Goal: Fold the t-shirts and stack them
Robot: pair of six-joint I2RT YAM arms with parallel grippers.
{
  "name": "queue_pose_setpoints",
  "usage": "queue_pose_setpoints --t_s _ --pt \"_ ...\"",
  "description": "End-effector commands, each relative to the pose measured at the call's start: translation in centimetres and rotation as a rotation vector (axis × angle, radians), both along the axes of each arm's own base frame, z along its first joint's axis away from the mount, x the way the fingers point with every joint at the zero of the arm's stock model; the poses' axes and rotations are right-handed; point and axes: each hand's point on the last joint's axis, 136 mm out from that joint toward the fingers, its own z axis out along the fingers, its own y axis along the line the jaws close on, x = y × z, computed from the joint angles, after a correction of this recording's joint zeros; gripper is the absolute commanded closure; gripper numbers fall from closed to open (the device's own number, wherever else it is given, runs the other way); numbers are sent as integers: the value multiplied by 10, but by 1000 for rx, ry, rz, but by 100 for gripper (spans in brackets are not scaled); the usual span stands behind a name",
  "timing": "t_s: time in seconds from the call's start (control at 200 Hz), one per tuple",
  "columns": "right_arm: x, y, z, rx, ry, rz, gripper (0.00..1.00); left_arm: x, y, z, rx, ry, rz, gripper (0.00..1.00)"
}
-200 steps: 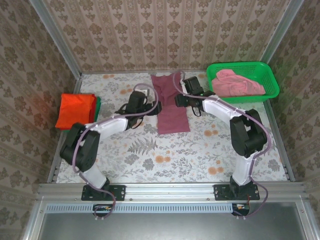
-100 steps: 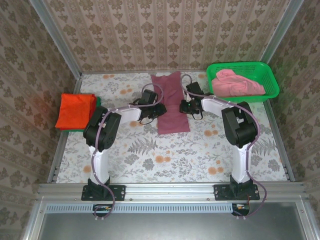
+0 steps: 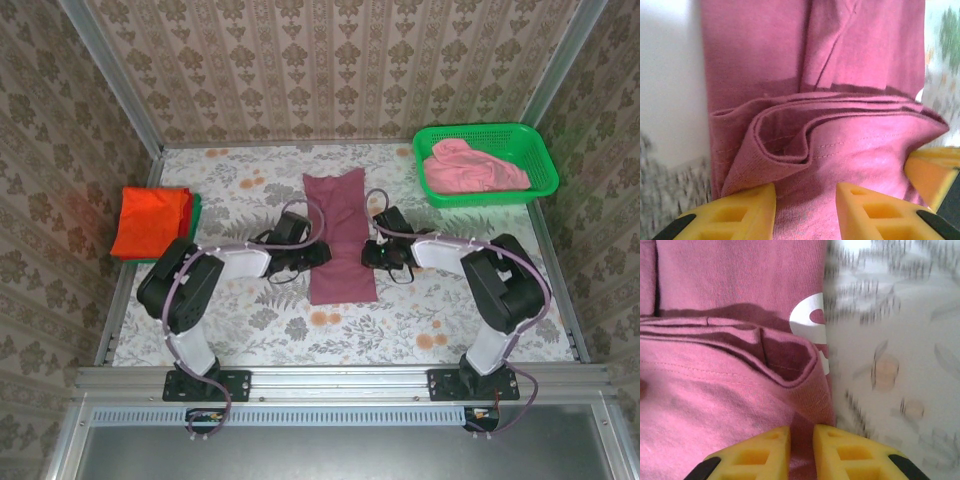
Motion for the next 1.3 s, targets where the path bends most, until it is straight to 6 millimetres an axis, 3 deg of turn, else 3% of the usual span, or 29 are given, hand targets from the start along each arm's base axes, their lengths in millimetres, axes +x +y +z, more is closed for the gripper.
queue_pose_setpoints --t_s 0.0,0.105,0.24,0.35,0.45,0.51,0.6,0.725,0.86,0.995,1.135,1.295 --pt "-51 -15 -23 -81 143 -50 79 -64 31 -45 184 162 -80 61" --pt "-67 -13 -17 -96 133 -69 79 -78 36 -39 193 143 -94 60" --pt "-70 -20 6 -115 74 -99 78 -70 40 -19 207 65 -107 60" --pt "-52 -27 42 -174 -84 -36 60 -50 34 3 183 10 -119 56" --pt "-39 -15 80 -199 -286 168 30 -32 28 34 127 -75 -128 43" --pt "-39 -6 95 -235 -407 322 17 -21 34 51 125 -150 -140 31" --pt "-51 8 110 -255 -531 535 9 -7 55 71 192 -267 -181 13" --pt "-83 36 116 -255 -701 868 4 5 93 95 287 -383 -246 4" --pt "-115 60 109 -288 -746 1090 4 11 129 124 300 -470 -269 0" --pt "-140 82 73 -370 -698 1265 5 3 153 143 328 -561 -305 0" --pt "-150 103 37 -455 -644 1361 16 -14 163 155 289 -633 -359 0" --pt "-145 115 20 -465 -634 1360 32 -39 158 159 250 -708 -463 0"
